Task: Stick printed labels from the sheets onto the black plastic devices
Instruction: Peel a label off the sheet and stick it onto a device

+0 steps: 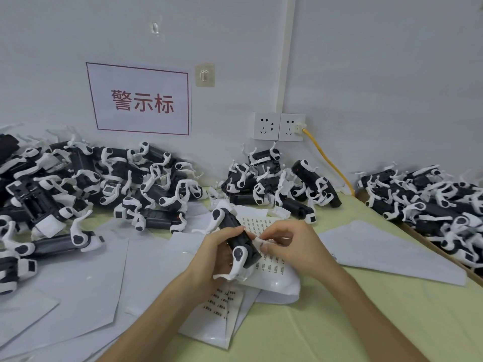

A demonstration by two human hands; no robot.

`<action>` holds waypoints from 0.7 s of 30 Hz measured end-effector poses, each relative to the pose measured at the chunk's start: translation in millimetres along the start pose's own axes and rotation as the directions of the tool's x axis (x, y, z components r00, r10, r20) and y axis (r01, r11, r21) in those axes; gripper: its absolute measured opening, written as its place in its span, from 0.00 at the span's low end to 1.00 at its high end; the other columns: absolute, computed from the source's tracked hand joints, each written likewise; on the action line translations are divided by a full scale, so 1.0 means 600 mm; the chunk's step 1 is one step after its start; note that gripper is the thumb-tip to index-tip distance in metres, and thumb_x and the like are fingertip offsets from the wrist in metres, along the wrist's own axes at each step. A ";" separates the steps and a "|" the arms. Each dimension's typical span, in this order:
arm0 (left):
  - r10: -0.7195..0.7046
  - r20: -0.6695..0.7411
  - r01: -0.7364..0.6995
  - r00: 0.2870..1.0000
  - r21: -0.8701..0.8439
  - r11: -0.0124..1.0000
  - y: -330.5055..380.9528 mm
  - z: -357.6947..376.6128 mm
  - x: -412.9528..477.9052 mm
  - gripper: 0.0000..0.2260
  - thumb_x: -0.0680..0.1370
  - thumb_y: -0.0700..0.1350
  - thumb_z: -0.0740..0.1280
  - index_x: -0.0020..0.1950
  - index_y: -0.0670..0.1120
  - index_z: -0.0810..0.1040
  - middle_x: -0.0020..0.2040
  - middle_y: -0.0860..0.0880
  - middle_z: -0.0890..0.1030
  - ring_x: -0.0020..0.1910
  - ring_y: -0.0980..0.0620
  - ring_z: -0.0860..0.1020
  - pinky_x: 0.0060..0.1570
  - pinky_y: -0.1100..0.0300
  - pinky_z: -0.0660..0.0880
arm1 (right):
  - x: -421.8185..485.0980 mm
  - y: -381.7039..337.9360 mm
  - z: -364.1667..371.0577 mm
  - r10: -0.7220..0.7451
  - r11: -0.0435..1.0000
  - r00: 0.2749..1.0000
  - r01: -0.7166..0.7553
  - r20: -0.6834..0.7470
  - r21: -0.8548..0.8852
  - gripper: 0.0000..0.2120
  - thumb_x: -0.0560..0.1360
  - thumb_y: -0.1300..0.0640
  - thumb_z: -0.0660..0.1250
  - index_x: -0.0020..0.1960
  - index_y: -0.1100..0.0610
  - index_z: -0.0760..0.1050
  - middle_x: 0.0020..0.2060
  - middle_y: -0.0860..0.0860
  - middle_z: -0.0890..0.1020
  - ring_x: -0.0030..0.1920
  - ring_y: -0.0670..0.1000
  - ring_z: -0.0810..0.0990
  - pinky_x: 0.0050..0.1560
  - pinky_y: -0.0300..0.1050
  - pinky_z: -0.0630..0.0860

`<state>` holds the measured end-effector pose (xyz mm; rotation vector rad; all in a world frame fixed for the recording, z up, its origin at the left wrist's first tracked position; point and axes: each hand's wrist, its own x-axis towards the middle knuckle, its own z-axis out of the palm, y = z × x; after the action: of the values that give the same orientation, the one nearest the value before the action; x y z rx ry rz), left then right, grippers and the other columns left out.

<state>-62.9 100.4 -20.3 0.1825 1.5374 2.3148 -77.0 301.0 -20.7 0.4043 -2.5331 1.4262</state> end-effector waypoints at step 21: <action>-0.053 -0.023 0.051 0.998 -0.079 0.996 0.005 -0.011 0.003 0.14 0.70 0.51 0.70 0.44 0.43 0.89 0.52 0.42 0.86 0.42 0.48 0.85 0.34 0.60 0.78 | -0.002 0.004 0.006 -0.193 0.981 0.980 0.192 -0.045 -0.026 0.13 0.69 0.65 0.80 0.44 0.47 0.85 0.42 0.42 0.86 0.46 0.42 0.85 0.49 0.35 0.80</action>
<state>-67.1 94.2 -20.5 0.0930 1.4429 2.3396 -76.9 299.4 -24.8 0.5873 -2.3961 1.3197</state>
